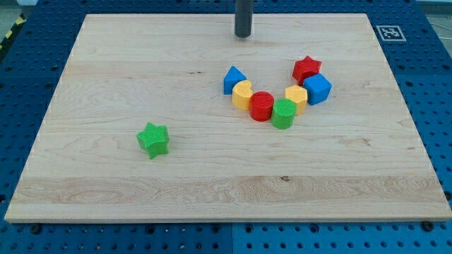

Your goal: Move your arm to the top left of the red star

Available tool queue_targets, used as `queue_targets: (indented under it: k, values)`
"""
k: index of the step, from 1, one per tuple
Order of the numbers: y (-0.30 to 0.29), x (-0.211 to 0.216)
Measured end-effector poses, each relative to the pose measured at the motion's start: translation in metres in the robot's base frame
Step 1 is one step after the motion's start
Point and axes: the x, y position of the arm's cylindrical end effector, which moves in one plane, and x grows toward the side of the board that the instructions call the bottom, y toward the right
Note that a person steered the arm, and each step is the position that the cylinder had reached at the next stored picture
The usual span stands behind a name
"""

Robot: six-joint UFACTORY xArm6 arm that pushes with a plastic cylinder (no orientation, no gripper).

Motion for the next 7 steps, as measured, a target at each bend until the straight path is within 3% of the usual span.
queue_targets:
  k: [7]
  values:
    - [0.042,0.009]
